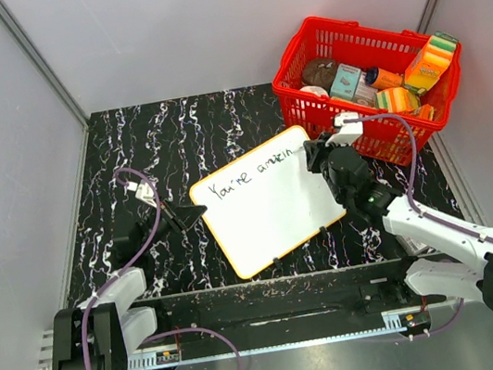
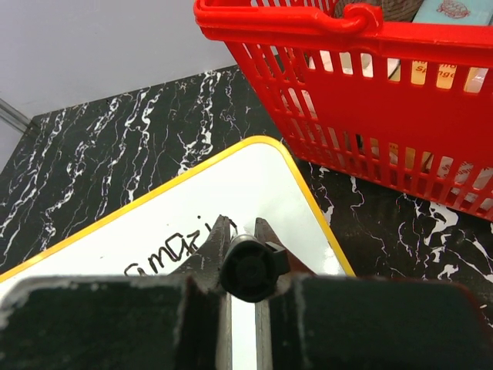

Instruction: Write a sentence on the whiteboard

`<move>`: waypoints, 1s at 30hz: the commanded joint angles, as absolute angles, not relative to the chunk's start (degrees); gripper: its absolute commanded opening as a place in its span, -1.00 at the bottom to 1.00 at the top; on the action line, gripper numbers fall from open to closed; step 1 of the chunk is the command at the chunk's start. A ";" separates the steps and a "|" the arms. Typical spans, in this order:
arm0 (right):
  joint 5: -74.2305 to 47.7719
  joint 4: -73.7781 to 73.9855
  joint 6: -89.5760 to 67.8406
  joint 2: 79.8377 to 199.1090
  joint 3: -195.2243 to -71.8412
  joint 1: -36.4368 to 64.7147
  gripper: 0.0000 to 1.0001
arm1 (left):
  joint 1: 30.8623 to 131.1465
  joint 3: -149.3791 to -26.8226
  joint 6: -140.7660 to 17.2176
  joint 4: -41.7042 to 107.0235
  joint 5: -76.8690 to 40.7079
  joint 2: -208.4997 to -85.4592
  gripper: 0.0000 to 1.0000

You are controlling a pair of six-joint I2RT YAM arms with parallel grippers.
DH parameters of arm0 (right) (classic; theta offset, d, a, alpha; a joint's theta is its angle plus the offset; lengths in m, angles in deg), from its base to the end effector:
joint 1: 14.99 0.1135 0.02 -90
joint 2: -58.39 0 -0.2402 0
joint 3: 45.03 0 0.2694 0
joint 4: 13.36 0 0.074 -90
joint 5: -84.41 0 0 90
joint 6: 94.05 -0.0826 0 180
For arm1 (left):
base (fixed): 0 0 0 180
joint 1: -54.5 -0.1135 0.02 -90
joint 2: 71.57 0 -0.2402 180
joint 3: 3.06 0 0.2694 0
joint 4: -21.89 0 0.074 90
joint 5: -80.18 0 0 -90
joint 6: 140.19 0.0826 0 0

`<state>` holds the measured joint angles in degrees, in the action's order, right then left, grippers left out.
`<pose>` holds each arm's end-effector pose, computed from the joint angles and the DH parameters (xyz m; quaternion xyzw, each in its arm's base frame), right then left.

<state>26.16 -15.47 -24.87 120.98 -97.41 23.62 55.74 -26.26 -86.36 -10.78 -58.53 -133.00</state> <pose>0.2751 0.1641 0.2587 0.0648 0.7455 0.1331 0.6499 0.2433 -0.0673 0.1453 0.0619 0.7267 -0.4856 0.4819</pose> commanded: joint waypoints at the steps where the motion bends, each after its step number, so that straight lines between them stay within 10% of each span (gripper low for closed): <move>1: 26.13 -16.31 -23.22 119.38 -99.73 23.24 -1.00 | 56.00 -25.86 -82.36 -12.43 -58.60 -132.39 -1.00; 30: 28.69 -16.49 -22.24 126.59 -104.92 22.10 -1.00 | 56.00 -25.69 -82.27 -12.35 -58.69 -132.04 -1.00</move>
<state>27.91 -15.17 -22.27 125.88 -102.39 22.62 55.74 -26.26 -86.25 -10.78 -58.55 -132.98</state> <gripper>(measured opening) 0.121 0.197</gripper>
